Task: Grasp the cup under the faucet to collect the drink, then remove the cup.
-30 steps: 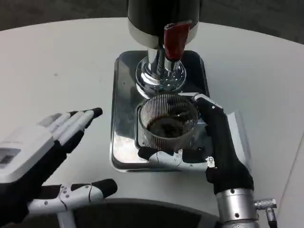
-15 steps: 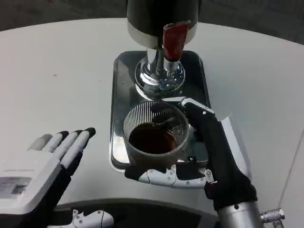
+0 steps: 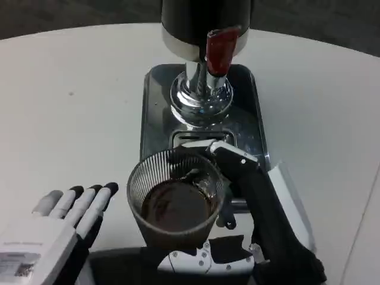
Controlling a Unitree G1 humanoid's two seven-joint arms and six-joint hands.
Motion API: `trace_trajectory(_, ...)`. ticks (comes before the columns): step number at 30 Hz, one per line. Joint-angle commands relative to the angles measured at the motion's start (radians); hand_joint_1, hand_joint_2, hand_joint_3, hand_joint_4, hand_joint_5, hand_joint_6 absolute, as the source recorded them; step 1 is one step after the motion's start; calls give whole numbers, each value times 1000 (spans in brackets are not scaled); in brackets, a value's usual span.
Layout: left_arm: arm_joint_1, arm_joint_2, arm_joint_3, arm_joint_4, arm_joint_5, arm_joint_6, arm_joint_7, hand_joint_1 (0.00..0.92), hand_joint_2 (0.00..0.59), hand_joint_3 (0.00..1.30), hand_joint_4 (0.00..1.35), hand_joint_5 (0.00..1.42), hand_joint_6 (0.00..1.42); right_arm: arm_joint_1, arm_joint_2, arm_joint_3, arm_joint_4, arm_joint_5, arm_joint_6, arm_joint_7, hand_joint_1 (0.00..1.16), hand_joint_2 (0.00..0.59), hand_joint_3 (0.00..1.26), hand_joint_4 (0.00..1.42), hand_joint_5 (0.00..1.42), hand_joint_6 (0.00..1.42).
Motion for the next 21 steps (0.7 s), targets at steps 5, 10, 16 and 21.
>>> trace_trajectory(5,46,1,20,-1,-18,-39,8,0,35,0,0,0,0,35,-30,20,-97,3,-20,44,1125,61,825,993,1045,1403)
trace_trajectory(10,52,8,27,3,-33,-67,10,0,33,0,0,0,0,51,-29,27,-121,10,-10,60,1125,61,825,993,1045,1403)
trace_trajectory(16,55,2,24,1,-42,-96,12,0,31,0,0,0,0,100,-37,39,-158,4,-8,73,1130,61,825,993,1045,1403)
trace_trajectory(21,39,6,15,0,-44,-105,-1,0,30,0,0,0,0,128,-35,36,-167,5,-12,67,1132,62,822,993,1045,1403)
